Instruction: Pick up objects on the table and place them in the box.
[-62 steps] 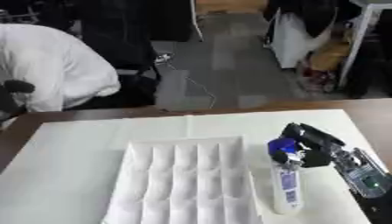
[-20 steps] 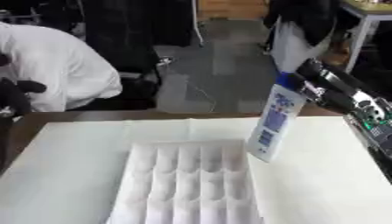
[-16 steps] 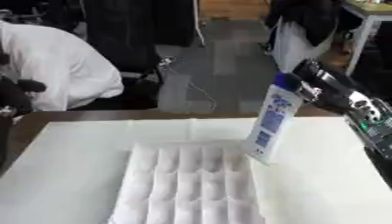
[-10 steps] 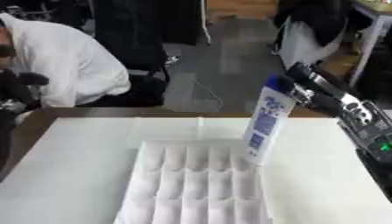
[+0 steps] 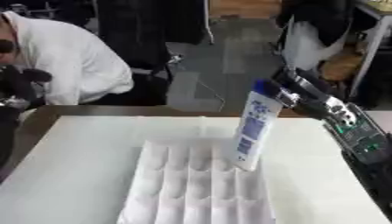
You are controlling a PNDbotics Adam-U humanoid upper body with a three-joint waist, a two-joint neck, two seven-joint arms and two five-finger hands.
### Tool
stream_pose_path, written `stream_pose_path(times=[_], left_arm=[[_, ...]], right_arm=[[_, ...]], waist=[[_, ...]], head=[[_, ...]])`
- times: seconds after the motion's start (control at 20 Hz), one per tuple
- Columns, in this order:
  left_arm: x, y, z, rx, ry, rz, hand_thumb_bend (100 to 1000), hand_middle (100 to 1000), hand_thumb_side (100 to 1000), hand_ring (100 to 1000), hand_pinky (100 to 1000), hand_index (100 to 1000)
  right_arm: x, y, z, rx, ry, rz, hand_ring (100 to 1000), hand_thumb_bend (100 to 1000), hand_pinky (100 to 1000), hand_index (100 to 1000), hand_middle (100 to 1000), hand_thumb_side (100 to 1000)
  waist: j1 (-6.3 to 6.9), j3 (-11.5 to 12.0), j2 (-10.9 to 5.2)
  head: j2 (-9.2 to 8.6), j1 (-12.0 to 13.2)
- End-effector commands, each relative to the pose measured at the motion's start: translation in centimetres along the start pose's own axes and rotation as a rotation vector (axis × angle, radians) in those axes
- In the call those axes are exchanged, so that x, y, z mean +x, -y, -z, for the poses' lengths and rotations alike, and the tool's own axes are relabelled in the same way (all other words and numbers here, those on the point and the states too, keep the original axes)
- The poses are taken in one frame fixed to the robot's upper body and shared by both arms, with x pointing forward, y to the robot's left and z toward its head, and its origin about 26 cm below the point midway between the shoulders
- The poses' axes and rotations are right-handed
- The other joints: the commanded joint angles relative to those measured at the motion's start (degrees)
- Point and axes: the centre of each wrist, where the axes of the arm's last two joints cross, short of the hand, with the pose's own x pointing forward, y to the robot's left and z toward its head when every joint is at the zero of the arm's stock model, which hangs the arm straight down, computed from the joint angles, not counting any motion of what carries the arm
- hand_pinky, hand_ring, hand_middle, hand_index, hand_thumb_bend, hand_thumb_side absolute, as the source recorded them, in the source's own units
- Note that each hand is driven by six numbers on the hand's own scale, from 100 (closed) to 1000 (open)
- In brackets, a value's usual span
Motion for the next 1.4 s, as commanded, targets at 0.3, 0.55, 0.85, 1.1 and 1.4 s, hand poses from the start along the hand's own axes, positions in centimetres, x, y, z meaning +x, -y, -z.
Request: stream_pose_path(times=[0.3, 0.55, 0.85, 1.1, 1.4], left_arm=[[0.5, 0.2, 0.8, -0.020, 0.027, -0.006, 480, 723, 862, 445, 671, 744], [0.5, 0.2, 0.8, -0.019, 0.027, -0.006, 481, 723, 863, 445, 670, 744], [0.5, 0.1, 0.8, -0.018, 0.026, -0.003, 481, 723, 863, 444, 670, 744], [0.5, 0.1, 0.7, -0.017, 0.023, 0.001, 481, 723, 863, 443, 670, 743], [0.5, 0.0, 0.5, -0.015, 0.019, 0.007, 482, 722, 863, 441, 669, 743]], right_arm=[[0.9, 0.7, 1.1, 0.015, 0.035, 0.000, 100, 224, 100, 221, 100, 863], [1.0, 0.8, 1.1, -0.002, 0.055, -0.007, 361, 498, 100, 547, 100, 1000], [0.7, 0.8, 0.7, 0.044, 0.057, 0.041, 871, 511, 575, 929, 489, 1000], [0.3, 1.2, -0.1, 0.053, 0.030, 0.077, 883, 475, 639, 948, 499, 1000], [0.3, 1.8, -0.7, 0.030, 0.015, 0.087, 875, 453, 634, 942, 490, 1000]], waist=[[-0.12, 0.24, -1.44], [-0.15, 0.24, -1.44], [-0.15, 0.16, -1.46], [-0.10, -0.03, -1.47], [-0.04, -0.30, -1.49]], head=[[-0.08, 0.63], [-0.05, 0.96], [0.03, 1.35], [0.06, 1.77], [0.13, 2.05]])
